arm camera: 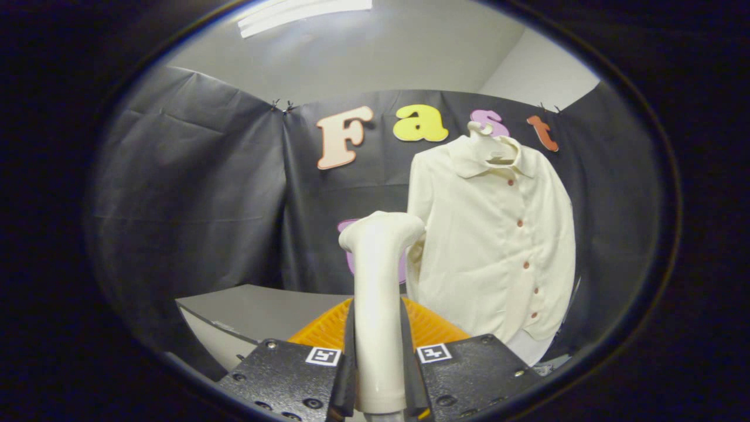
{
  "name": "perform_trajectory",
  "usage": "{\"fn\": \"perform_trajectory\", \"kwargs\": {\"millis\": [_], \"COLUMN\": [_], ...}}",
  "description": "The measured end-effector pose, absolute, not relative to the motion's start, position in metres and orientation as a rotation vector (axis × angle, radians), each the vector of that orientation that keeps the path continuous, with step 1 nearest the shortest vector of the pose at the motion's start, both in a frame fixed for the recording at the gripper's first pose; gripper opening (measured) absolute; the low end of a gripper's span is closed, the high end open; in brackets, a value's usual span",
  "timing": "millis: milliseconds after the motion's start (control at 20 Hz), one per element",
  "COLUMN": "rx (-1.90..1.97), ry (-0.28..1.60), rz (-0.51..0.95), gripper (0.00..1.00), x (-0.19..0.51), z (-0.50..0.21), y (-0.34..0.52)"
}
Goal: Iron the clothes twice with a garment steamer, once on the left side and once on the right side.
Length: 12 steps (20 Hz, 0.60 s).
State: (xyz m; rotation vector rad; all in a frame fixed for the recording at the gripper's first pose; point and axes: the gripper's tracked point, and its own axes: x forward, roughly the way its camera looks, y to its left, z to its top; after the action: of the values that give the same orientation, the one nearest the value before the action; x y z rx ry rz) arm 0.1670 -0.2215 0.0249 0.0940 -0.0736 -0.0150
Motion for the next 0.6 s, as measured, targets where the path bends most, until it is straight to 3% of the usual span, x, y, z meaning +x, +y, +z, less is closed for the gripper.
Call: {"fn": "perform_trajectory", "kwargs": {"millis": [600], "rx": [0.076], "ry": [-0.204], "rz": [-0.089], "gripper": [0.33], "x": [0.218], "z": [0.068], "y": [-0.33]}}
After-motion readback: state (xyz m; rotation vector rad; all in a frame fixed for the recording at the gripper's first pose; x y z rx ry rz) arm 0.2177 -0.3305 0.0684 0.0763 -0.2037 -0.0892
